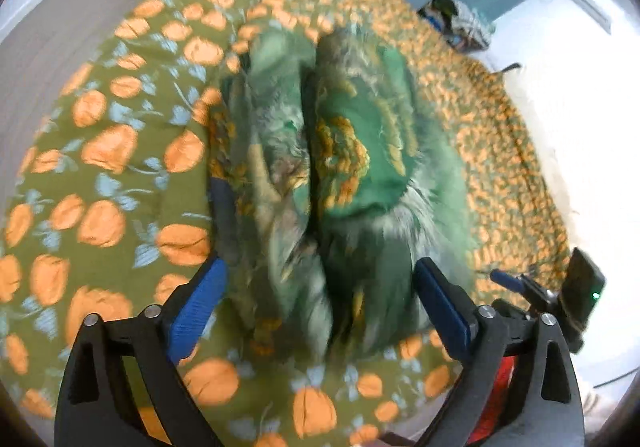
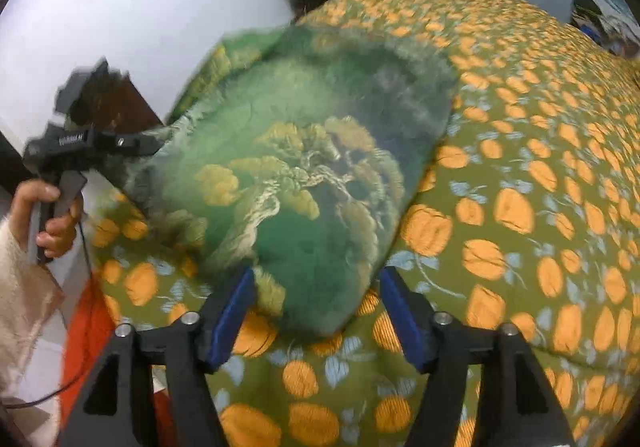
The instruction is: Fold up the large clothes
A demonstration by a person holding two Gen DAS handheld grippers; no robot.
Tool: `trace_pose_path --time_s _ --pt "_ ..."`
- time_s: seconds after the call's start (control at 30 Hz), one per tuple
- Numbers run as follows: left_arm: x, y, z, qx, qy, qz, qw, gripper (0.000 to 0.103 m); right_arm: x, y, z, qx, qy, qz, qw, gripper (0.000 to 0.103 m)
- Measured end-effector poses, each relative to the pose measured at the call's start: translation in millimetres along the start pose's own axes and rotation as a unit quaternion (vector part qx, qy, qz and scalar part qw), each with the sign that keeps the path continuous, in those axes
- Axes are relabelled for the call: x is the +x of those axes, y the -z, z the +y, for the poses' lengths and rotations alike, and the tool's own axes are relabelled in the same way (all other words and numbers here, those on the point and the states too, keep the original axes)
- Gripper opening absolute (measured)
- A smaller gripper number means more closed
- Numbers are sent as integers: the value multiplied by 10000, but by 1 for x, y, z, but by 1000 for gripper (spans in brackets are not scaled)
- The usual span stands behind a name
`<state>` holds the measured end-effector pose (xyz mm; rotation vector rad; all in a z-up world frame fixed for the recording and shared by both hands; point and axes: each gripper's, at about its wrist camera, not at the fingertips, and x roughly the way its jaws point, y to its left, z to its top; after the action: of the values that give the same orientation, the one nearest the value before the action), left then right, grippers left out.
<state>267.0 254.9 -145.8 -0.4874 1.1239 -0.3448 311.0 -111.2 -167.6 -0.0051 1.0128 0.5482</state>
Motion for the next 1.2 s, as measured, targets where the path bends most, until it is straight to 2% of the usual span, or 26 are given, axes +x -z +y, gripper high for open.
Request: trace_pose_path --time_s 0.03,0.13,0.23,0.27,0.37,0.43,0.47,0.53,0.57,0.6,0.77,0.93,1.13,1.2 --pt "-14 1 2 22 -44 -88 9999 100 -9 3 -3 38 44 -33 10000 75" --pt "-38 -3 15 -51 -84 -227 9997 100 -28 14 -11 128 231 -118 9996 77" --pt "-41 -12 31 -374 210 -205 9989 100 -31 16 -11 44 626 -152 9979 77" --pt "-35 -18 33 -463 390 -150 9981 100 -29 16 -9 -3 624 -148 9979 77" --pt "-11 -31 27 -475 740 128 9960 100 -18 10 -9 261 272 -63 9993 77" --pt "12 -43 11 -209 736 418 9962 100 -12 6 -7 409 167 -17 9990 77" --pt "24 -46 3 -18 615 578 9964 100 -10 4 -6 447 147 -18 9989 77" --pt "55 -49 -8 443 -74 980 9942 100 -7 -2 -5 503 108 -58 9987 77" --pt "65 -48 -8 547 -269 1104 9920 101 -7 -5 -5 532 53 -85 9985 77" --pt "75 -47 -4 560 -279 1227 9905 101 -6 -8 -6 562 -12 -106 9984 77" --pt "93 -46 25 128 359 1334 9903 103 16 -21 -23 995 -731 -144 9922 77" --pt "102 -43 37 73 618 1329 9892 103 69 -25 -56 1671 -1308 114 9772 77" --pt "115 -50 60 45 808 1369 9873 103 101 -23 -71 1879 -1812 170 9652 89" --pt "121 -52 66 2 867 1348 9871 103 115 -25 -77 2025 -2067 189 9570 92"
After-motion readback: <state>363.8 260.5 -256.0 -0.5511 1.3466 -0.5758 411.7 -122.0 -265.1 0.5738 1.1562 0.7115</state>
